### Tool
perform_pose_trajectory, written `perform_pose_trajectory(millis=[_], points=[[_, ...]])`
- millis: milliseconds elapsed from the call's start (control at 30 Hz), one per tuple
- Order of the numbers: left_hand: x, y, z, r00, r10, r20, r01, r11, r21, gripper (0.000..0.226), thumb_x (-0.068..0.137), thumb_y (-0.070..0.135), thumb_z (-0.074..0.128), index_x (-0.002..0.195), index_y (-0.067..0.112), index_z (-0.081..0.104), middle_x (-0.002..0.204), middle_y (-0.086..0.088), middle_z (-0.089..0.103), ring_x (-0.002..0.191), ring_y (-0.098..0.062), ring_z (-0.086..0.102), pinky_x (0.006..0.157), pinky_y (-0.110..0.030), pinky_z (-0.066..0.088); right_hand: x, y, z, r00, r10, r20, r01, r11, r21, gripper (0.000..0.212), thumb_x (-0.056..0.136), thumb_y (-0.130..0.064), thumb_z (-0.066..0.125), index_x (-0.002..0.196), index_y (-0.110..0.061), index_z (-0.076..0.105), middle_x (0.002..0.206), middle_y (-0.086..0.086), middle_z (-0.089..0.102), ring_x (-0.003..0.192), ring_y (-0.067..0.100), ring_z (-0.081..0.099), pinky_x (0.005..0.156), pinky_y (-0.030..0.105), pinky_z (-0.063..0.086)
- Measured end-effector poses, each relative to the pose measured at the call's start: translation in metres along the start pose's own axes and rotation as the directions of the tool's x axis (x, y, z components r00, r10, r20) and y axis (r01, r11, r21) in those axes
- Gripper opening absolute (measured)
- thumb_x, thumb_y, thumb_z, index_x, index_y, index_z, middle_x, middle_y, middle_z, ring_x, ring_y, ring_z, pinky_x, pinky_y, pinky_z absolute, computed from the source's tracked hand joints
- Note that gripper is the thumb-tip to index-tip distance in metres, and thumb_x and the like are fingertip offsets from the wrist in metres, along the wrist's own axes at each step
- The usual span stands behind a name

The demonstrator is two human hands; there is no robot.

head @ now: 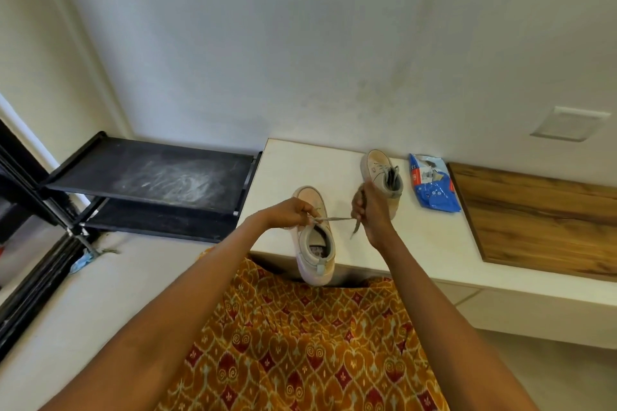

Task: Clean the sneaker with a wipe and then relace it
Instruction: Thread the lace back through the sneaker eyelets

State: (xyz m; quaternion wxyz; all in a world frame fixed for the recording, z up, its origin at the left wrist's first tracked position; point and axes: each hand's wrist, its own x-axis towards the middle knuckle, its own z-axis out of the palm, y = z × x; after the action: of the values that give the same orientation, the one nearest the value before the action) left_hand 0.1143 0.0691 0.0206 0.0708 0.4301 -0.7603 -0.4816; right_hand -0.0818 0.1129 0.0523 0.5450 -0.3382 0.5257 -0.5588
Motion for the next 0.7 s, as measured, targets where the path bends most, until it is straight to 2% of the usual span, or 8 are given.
perform_pose_trajectory(millis=[67, 100, 167, 200, 300, 467, 600, 700], points=[[0.004, -0.004, 0.008, 0.994, 0.014, -0.104, -0.006, 0.997, 0.074, 0.023, 0.087, 0.024, 0.064, 0.106, 0.013, 0.066, 0.103, 0.002, 0.059, 0.096, -0.013, 0.054, 0.09, -0.031, 0.043, -0.002, 0.003, 0.002, 0.978, -0.026, 0.206, 0.111, 0.905, -0.41, 0.022, 0.097, -0.023, 0.043, 0.08, -0.013, 0.053, 0.06, -0.003, 0.048, 0.051, 0.008, 0.038, 0.046, 0.019, 0.03], [0.005, -0.004, 0.013, 0.984, 0.002, -0.177, 0.015, 0.995, 0.098, 0.025, 0.085, 0.029, 0.066, 0.104, 0.013, 0.067, 0.103, 0.002, 0.058, 0.099, -0.015, 0.054, 0.089, -0.03, 0.042, -0.002, 0.006, 0.0, 0.946, -0.015, 0.325, 0.215, 0.778, -0.59, 0.019, 0.095, -0.022, 0.048, 0.083, -0.012, 0.058, 0.065, -0.003, 0.054, 0.053, 0.007, 0.044, 0.049, 0.017, 0.034], [0.009, -0.002, 0.021, 0.952, -0.016, -0.306, 0.045, 0.995, 0.087, 0.025, 0.084, 0.031, 0.067, 0.099, 0.011, 0.067, 0.103, -0.002, 0.059, 0.098, -0.016, 0.053, 0.084, -0.027, 0.041, 0.0, 0.014, -0.003, 0.866, 0.064, 0.496, 0.407, 0.487, -0.773, 0.015, 0.092, -0.021, 0.056, 0.089, -0.011, 0.067, 0.076, -0.004, 0.064, 0.058, 0.002, 0.053, 0.057, 0.014, 0.04], [0.011, -0.002, 0.024, 0.939, -0.03, -0.344, 0.052, 0.997, 0.053, 0.024, 0.084, 0.029, 0.067, 0.098, 0.009, 0.068, 0.104, -0.005, 0.061, 0.097, -0.015, 0.053, 0.083, -0.027, 0.041, 0.001, 0.019, -0.005, 0.849, 0.1, 0.52, 0.442, 0.408, -0.799, 0.013, 0.091, -0.02, 0.058, 0.093, -0.012, 0.069, 0.082, -0.003, 0.066, 0.06, 0.0, 0.055, 0.06, 0.012, 0.04], [0.01, 0.0, 0.029, 0.924, -0.07, -0.377, 0.053, 0.997, -0.055, 0.021, 0.086, 0.024, 0.064, 0.097, 0.006, 0.069, 0.106, -0.009, 0.064, 0.098, -0.018, 0.056, 0.088, -0.032, 0.045, -0.001, 0.027, -0.005, 0.861, 0.051, 0.506, 0.451, 0.384, -0.806, 0.017, 0.089, -0.013, 0.061, 0.103, -0.012, 0.07, 0.098, 0.0, 0.069, 0.074, 0.002, 0.059, 0.067, 0.008, 0.04], [0.009, 0.006, 0.027, 0.933, -0.096, -0.346, 0.058, 0.992, -0.116, 0.02, 0.088, 0.021, 0.061, 0.093, 0.003, 0.07, 0.098, -0.015, 0.066, 0.089, -0.019, 0.056, 0.084, -0.035, 0.046, -0.005, 0.03, -0.005, 0.882, -0.048, 0.469, 0.445, 0.412, -0.795, 0.014, 0.087, -0.012, 0.063, 0.101, -0.012, 0.059, 0.092, 0.007, 0.072, 0.083, 0.019, 0.066, 0.075, 0.031, 0.052], [0.005, 0.006, 0.024, 0.944, -0.102, -0.312, 0.056, 0.986, -0.154, 0.02, 0.089, 0.02, 0.061, 0.093, 0.002, 0.07, 0.1, -0.014, 0.066, 0.092, -0.019, 0.057, 0.087, -0.034, 0.046, -0.002, 0.032, -0.001, 0.916, -0.066, 0.397, 0.392, 0.366, -0.844, 0.011, 0.086, -0.016, 0.064, 0.096, -0.01, 0.067, 0.092, 0.008, 0.071, 0.082, 0.02, 0.064, 0.072, 0.028, 0.049], [0.003, 0.006, 0.024, 0.943, -0.11, -0.314, 0.058, 0.984, -0.17, 0.02, 0.09, 0.02, 0.061, 0.093, 0.003, 0.07, 0.098, -0.012, 0.065, 0.09, -0.018, 0.056, 0.086, -0.033, 0.045, -0.004, 0.039, 0.001, 0.919, -0.088, 0.384, 0.384, 0.414, -0.825, 0.006, 0.088, -0.014, 0.061, 0.091, -0.01, 0.063, 0.089, 0.004, 0.067, 0.075, 0.012, 0.057, 0.066, 0.021, 0.04]])
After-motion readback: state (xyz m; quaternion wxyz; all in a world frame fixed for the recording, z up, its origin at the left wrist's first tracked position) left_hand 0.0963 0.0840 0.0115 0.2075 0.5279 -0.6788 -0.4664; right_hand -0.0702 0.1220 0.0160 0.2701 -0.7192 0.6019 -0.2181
